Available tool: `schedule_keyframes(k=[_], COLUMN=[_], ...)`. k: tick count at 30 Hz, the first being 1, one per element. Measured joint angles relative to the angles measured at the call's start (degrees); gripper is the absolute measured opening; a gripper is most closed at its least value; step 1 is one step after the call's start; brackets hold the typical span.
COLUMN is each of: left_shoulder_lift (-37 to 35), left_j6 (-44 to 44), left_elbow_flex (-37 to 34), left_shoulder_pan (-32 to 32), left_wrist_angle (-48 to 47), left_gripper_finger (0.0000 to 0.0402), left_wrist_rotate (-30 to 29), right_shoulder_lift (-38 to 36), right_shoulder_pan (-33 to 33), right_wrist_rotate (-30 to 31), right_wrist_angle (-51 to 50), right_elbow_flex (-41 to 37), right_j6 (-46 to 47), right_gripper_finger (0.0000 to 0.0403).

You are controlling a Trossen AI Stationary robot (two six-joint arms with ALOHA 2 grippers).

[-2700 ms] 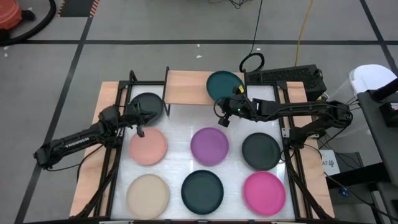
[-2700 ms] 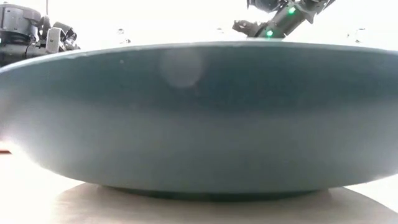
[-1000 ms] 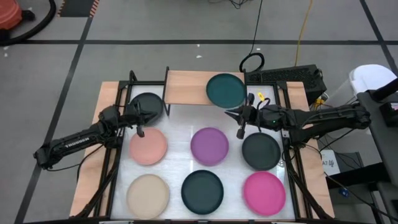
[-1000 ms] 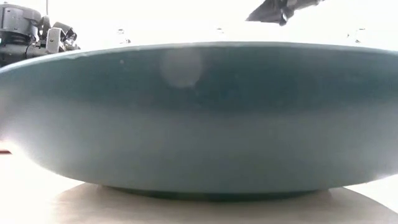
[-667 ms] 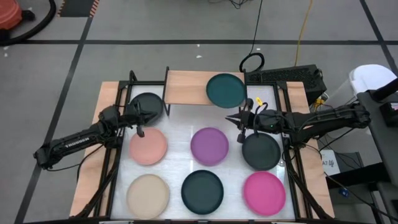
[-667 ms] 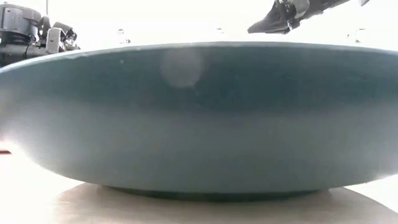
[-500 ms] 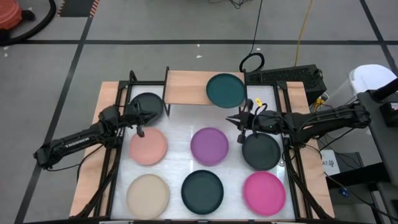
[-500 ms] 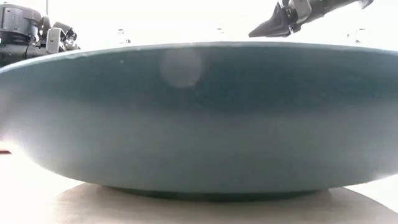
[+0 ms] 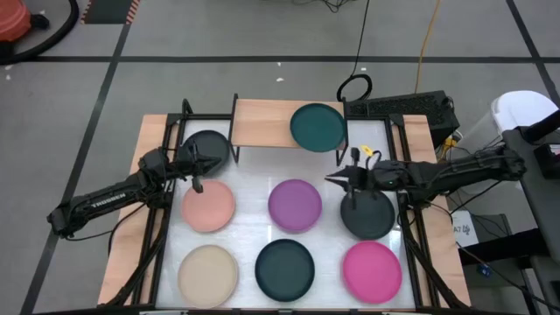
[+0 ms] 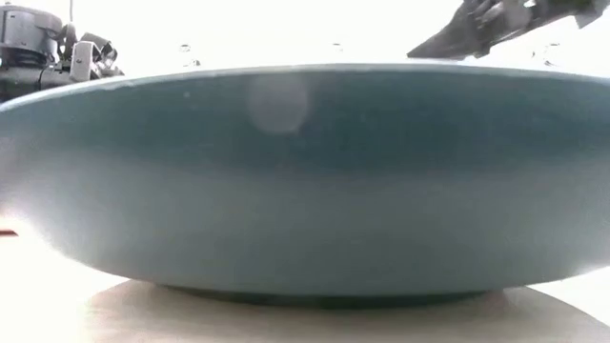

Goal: Place and stack plates onto a shelf
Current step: Stack the light orange plate on top of the dark green plate on the shelf

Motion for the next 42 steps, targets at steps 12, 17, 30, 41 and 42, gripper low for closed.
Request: schedule_keyframes(k=[12,17,30,41,42], left_shoulder_lift=[0.0,0.0,5.3,31.1,33.5], left_j6=[-3.2,-8.8,-1.9,-1.7,-1.8], left_elbow_flex=[0.0,0.0,24.7,39.1,39.6], left_shoulder_pan=[0.0,0.0,-2.9,-18.9,-20.7], left_wrist_angle=[2.4,10.9,-17.3,-45.9,-45.8], left_gripper_finger=[0.0004,0.0004,0.0004,0.0004,0.0004], left_wrist_rotate=[-1.1,-5.0,-5.1,-16.4,-16.4], right_shoulder_lift=[-23.0,-28.5,-30.4,-30.4,-30.4], right_shoulder_pan=[2.4,2.6,2.6,2.6,2.6], right_wrist_rotate=[-0.3,-0.3,-0.2,-0.2,-0.2], right_wrist_angle=[0.8,0.9,0.8,0.8,0.8], right_elbow_flex=[-10.6,-12.6,-13.1,-13.1,-13.1], right_j6=[6.6,6.7,6.5,6.3,6.3], right_gripper_finger=[0.0022,0.0022,0.0022,0.0022,0.0022])
